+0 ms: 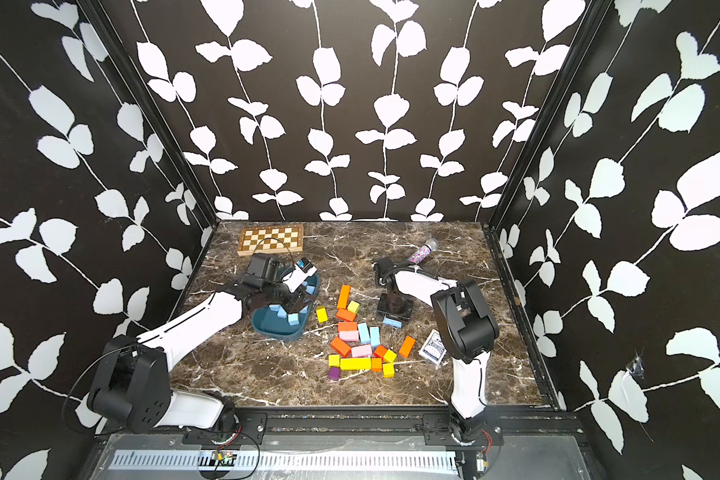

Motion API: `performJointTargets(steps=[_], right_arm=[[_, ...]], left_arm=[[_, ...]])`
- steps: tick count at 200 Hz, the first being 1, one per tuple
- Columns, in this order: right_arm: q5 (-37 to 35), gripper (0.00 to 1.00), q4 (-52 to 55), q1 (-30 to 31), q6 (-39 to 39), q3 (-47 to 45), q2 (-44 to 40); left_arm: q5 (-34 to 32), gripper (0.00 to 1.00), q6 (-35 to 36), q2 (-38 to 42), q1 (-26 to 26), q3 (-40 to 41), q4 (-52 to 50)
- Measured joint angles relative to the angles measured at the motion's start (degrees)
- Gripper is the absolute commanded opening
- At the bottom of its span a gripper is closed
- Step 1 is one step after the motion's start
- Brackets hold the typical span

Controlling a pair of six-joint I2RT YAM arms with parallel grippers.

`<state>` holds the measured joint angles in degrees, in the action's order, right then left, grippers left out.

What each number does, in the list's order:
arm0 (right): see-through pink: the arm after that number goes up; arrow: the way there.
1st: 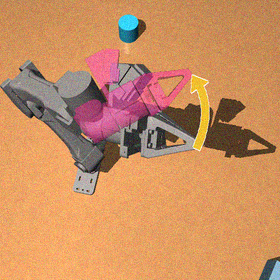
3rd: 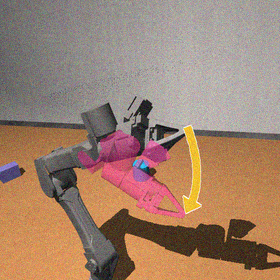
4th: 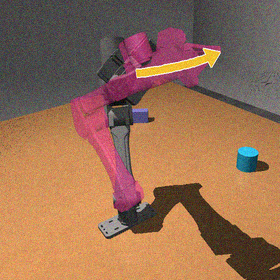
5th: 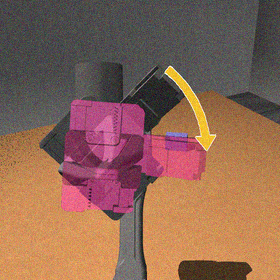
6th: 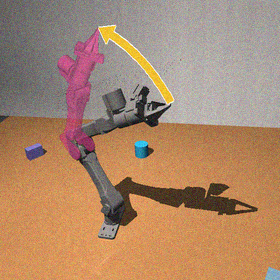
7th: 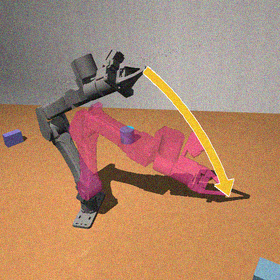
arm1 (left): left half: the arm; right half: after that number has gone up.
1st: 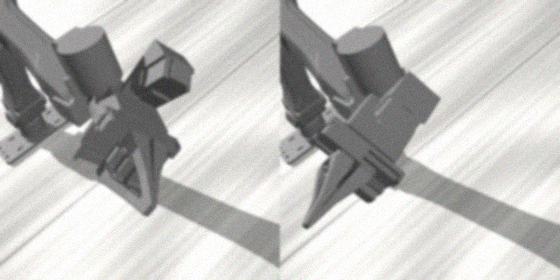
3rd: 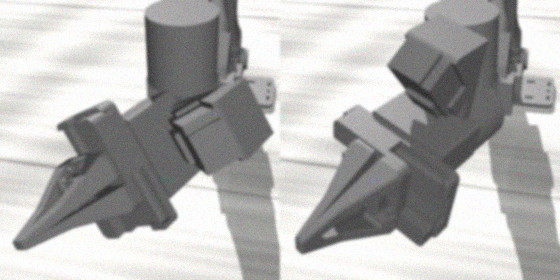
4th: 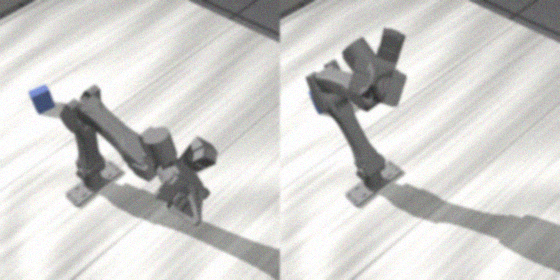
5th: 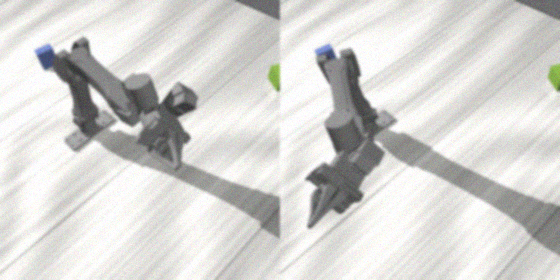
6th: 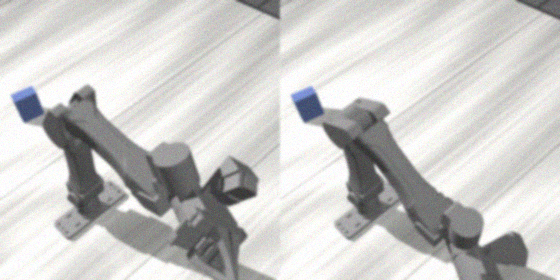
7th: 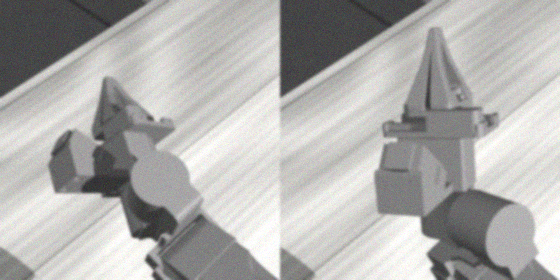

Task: Pick out the blue building blocks
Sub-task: Pick up the building block from the center of the board.

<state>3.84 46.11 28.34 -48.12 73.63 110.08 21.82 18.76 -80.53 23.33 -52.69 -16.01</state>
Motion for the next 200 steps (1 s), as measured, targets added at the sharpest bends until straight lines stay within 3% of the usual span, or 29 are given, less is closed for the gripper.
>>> performJointTargets(steps=[51,121,200], right_arm=[[4.37,0.34,-8.57,-0.22,-0.79,-7.96,-8.55],[19.08,0.29,-30.53,-0.22,-0.94,-16.61,-29.03],[37.35,0.28,-48.87,-0.26,-5.92,-20.76,-32.11]], left_arm=[[3.26,0.53,4.28,0.07,0.0,-0.11,1.53],[18.88,0.56,12.37,4.04,0.0,-0.11,9.75],[36.89,0.57,21.55,5.66,0.04,-0.11,14.73]])
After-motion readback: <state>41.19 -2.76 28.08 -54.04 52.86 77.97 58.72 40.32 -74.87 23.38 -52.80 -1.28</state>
